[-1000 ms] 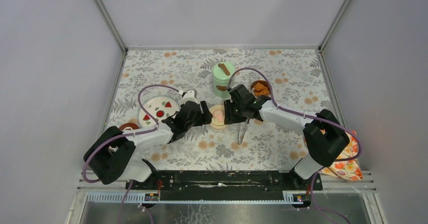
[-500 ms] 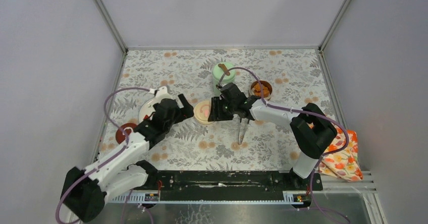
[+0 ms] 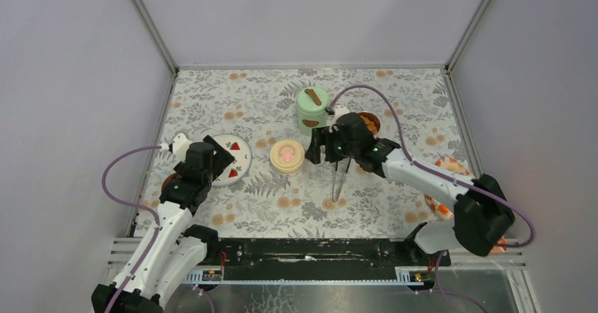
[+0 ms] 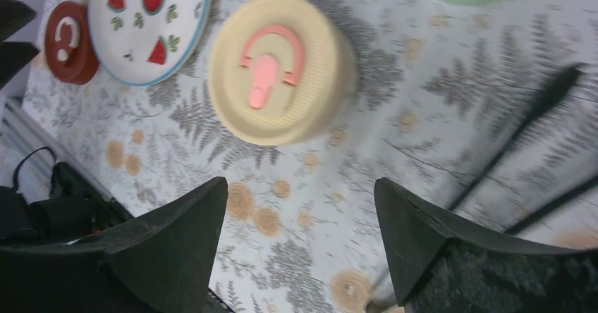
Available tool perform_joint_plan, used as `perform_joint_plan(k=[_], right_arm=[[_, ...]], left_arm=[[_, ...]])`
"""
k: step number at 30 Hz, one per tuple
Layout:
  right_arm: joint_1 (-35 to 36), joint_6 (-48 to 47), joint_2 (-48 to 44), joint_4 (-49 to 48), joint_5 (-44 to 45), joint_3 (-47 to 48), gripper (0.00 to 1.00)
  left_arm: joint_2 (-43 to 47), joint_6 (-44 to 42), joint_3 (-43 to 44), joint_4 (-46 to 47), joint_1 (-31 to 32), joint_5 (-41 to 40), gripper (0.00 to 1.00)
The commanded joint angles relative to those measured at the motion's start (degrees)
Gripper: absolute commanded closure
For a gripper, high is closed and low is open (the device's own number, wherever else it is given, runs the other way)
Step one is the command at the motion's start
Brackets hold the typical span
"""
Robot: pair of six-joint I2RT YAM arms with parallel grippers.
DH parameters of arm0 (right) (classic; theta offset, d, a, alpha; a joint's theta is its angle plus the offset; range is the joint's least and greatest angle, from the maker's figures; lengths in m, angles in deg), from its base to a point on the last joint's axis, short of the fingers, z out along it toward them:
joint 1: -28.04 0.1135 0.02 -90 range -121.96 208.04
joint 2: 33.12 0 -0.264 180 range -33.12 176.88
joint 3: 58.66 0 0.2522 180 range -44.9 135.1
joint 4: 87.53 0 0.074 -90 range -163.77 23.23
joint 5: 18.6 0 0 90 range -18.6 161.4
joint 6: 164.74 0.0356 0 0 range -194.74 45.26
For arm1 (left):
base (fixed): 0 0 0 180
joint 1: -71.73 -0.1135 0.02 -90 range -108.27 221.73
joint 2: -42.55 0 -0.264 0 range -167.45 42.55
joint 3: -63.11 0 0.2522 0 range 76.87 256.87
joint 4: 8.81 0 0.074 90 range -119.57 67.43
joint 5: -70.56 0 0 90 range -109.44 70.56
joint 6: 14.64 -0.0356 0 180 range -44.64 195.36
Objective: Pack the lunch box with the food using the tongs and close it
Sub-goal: Move the packing box to the center of the board.
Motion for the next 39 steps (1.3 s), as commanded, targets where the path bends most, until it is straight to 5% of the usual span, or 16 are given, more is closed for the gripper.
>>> perform_joint_plan(k=[1, 9, 14, 23, 39], right_arm=[[-4.77, -3.73, -7.71, -0.83, 4.75, -6.46, 0.14], [-7.97, -6.07, -16.56, -3.64, 9.9, -15.87, 0.0], [-8.62, -6.37, -20.4, -6.41, 15.56, -19.51, 0.0], [-8.64, -6.04, -23.24, -8.18, 16.95, -21.88, 0.0], [-8.65, -6.23, -22.8, -7.55, 17.85, -21.48, 0.0]], left_arm=[[-1.33, 3.26, -0.5, -4.94, -6.66, -1.55, 0.02], [-9.05, 1.96, 0.61, -5.9, -28.31, 4.21, 0.02], [-14.06, 2.86, 1.64, -7.13, -36.93, 3.92, 0.02], [-13.18, 7.59, -2.47, -6.46, -44.4, 0.9, 0.14], [-21.13, 6.2, -8.88, 3.96, -47.65, 15.73, 0.48]])
